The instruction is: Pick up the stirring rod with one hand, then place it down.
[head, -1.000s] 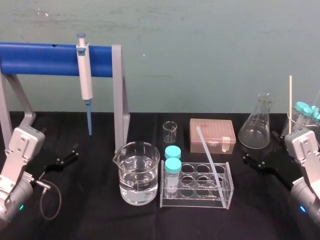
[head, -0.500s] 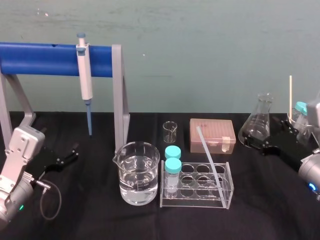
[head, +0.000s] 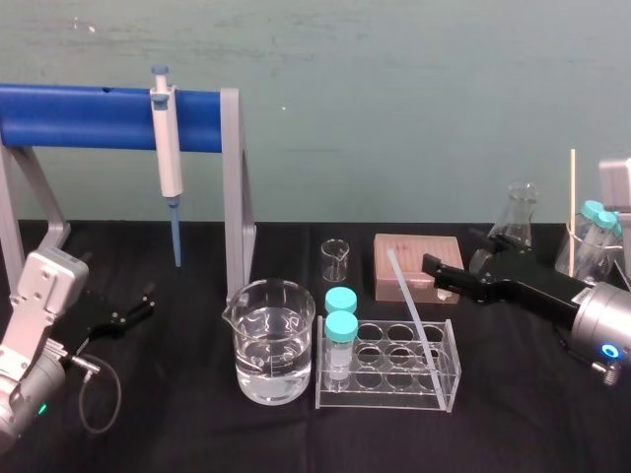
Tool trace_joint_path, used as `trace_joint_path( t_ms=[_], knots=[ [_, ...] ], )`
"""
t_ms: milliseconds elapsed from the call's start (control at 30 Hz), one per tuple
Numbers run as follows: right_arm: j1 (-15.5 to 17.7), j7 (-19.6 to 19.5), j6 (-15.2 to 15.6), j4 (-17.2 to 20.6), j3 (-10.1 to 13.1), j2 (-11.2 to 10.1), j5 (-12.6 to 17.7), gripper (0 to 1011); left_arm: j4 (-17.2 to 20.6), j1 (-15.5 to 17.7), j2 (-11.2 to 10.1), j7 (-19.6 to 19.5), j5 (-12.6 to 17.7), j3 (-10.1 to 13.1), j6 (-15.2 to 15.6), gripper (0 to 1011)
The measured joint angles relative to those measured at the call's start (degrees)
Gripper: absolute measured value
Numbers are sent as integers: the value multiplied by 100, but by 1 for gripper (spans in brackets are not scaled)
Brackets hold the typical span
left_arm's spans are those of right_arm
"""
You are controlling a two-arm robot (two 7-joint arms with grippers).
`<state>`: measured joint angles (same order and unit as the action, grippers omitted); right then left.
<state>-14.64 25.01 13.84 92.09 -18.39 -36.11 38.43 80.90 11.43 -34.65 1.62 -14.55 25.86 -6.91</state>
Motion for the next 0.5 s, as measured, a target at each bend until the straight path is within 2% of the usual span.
trace_joint_path(
  t_ms=[167,500],
  knots=[
    [-289,288,255,-137,-324,-57,40,1000,0,0,0,0,0,0,0,1000],
    [-719,423,493,-427,-850,-58,-175,1000,0,0,0,0,0,0,0,1000]
  ],
)
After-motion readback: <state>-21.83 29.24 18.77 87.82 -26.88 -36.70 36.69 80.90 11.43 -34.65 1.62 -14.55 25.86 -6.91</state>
